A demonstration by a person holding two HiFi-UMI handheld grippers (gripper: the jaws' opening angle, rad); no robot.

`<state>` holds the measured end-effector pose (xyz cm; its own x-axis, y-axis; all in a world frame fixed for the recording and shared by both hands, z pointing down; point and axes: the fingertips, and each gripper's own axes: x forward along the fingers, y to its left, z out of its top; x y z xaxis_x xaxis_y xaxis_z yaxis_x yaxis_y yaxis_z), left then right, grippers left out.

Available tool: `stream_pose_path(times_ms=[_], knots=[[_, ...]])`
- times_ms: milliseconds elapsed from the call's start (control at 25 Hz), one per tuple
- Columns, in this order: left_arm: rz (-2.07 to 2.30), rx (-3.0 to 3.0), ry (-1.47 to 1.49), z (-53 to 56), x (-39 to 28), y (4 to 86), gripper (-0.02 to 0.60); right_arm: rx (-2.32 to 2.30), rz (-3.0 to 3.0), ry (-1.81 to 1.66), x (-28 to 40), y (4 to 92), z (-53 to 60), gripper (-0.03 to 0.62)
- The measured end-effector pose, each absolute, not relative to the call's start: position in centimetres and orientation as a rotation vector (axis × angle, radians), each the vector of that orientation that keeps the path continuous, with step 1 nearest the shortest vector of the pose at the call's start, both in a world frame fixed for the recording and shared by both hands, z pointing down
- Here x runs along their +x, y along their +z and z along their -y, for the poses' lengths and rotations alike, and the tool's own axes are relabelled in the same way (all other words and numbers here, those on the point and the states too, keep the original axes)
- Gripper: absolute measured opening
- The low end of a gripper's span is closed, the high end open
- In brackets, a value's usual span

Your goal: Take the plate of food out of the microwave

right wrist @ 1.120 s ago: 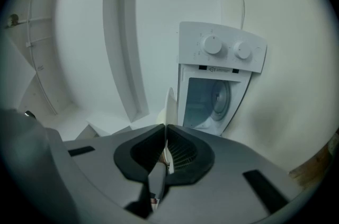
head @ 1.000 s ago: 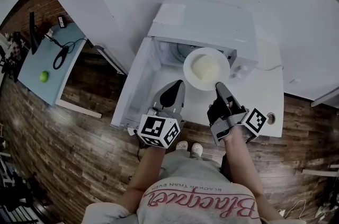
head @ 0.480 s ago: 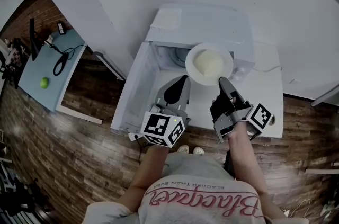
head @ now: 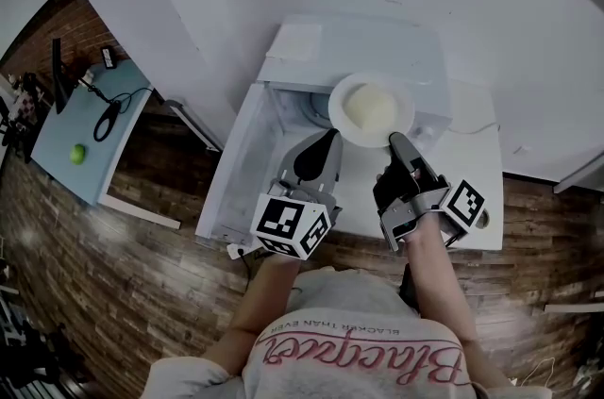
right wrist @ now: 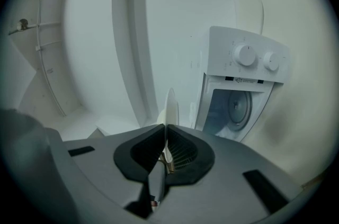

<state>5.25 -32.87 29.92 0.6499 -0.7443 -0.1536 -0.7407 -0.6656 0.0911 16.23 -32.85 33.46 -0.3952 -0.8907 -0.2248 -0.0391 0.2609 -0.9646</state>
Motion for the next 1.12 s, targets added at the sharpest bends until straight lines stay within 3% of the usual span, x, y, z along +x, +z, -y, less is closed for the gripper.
stream_pose_path(times_ms=[1120], knots=[[1.238, 2.852, -0.313, 33.0, 5.3, 29.5, 0.002, -0.855, -1.628, -1.221, 16.5, 32.7, 33.1, 0.025]])
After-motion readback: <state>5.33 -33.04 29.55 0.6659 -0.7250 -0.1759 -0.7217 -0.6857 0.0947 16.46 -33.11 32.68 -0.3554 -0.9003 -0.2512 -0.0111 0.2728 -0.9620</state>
